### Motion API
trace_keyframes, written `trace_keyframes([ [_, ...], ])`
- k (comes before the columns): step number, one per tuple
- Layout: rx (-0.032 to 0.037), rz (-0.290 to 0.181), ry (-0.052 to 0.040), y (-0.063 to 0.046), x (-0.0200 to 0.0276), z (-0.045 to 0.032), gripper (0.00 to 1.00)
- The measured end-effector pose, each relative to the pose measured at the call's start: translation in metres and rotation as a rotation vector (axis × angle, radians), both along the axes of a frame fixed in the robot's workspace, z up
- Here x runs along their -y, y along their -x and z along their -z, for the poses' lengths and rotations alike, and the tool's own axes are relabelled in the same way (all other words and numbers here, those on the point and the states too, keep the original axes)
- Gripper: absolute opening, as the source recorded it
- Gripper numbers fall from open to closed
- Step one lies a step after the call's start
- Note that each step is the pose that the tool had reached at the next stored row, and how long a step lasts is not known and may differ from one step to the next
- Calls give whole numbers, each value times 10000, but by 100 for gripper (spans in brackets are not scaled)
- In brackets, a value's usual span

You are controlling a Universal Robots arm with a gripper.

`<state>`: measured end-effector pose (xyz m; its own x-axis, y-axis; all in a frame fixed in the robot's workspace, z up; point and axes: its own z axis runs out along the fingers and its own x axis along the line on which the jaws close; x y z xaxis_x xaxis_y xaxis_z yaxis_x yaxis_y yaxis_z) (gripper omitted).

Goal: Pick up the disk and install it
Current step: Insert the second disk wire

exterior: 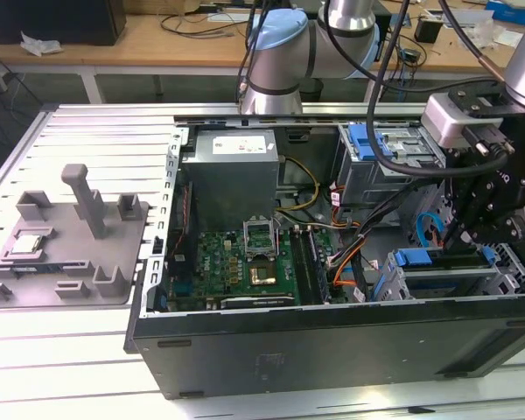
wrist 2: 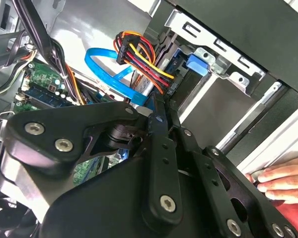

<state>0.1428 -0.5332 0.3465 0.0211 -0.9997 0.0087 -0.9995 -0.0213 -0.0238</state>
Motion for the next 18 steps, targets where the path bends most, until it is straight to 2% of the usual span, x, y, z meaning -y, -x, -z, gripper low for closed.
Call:
trace_keyframes([
  [18,0,-30,0,-4,0,51,16],
])
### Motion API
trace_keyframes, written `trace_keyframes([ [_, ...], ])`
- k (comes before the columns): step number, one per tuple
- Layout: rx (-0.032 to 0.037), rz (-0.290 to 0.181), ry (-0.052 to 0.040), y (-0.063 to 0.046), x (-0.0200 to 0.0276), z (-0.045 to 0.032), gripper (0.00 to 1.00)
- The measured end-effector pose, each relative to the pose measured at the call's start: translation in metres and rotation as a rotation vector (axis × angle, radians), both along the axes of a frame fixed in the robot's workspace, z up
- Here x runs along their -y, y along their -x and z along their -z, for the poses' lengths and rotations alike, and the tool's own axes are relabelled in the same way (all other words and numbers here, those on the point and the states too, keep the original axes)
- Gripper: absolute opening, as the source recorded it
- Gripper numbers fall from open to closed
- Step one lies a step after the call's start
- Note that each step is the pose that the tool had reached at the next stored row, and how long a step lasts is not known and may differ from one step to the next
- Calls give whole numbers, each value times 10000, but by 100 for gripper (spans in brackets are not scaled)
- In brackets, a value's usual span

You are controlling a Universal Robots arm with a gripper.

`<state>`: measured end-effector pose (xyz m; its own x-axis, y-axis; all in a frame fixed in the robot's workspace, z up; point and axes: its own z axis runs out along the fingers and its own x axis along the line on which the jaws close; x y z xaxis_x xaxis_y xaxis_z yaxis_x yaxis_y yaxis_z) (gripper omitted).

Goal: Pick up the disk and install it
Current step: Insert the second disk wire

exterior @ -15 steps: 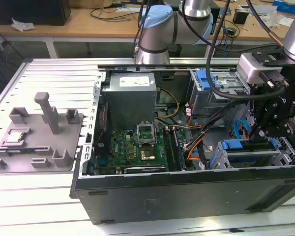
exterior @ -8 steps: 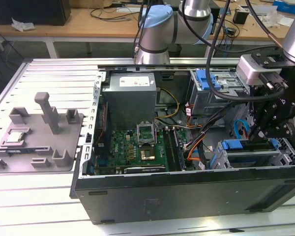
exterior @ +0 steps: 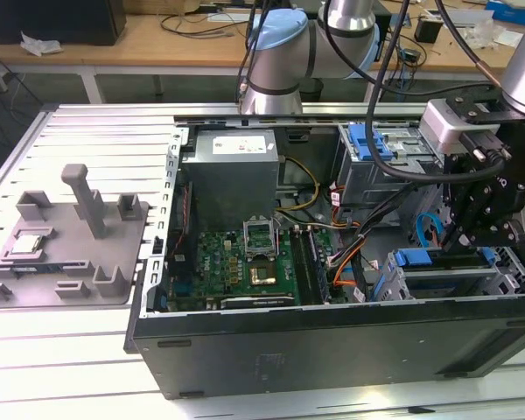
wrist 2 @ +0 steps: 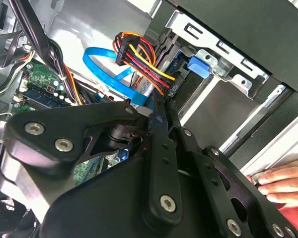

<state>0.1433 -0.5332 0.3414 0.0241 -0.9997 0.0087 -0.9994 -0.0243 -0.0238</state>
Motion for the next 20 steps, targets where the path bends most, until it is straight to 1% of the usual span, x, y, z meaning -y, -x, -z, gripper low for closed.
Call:
trace_keyframes([
  [11,0,-1,-1,0,0,-9,16],
  [12,1,-2,-2,0,0,-9,18],
  [13,0,0,-1,1,0,-19,36],
  [14,1,0,7,1,-2,-41,36],
  [15,0,1,11,9,-20,-87,36],
  [16,17,0,26,45,-95,-142,36],
  [17,34,0,44,89,-202,-172,34],
  [18,44,0,80,138,-303,-189,21],
  [19,69,0,126,260,-402,-205,11],
  [20,72,1,130,279,-408,-204,11],
])
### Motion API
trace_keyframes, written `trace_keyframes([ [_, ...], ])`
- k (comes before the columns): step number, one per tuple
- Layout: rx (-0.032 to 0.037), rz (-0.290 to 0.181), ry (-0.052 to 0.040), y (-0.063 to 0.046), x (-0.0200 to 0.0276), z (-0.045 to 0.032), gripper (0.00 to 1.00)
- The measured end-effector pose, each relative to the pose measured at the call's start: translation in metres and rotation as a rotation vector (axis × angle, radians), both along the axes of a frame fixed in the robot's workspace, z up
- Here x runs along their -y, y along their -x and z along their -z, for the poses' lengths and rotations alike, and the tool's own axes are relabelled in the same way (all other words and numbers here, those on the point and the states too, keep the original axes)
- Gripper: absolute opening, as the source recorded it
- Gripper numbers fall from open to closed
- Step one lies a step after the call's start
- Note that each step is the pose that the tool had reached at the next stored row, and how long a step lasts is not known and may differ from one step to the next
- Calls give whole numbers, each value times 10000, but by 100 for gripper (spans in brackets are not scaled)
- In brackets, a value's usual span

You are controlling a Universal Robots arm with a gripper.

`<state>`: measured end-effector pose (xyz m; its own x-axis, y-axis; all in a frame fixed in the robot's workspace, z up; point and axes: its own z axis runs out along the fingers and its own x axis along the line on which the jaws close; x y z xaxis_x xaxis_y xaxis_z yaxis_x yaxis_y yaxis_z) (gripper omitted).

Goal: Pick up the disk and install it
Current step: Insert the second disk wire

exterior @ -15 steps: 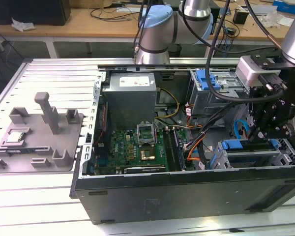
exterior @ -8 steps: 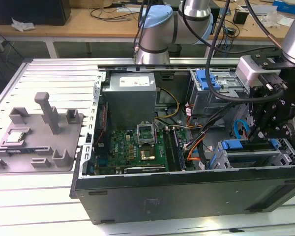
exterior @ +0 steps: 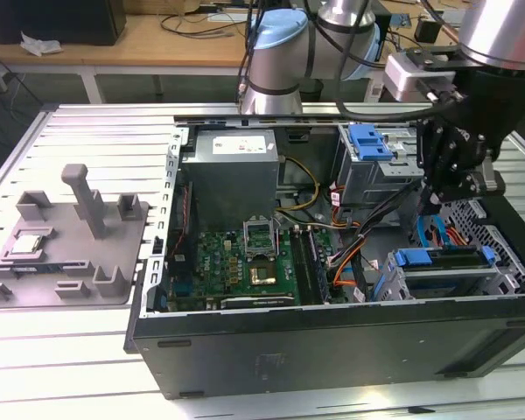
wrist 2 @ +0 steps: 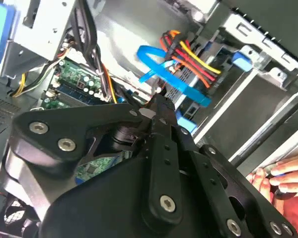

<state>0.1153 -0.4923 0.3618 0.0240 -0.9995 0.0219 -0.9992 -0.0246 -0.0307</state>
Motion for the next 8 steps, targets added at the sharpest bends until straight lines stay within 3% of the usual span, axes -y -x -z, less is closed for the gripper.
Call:
trace_keyframes([
  [8,1,-1,11,12,-3,0,11],
])
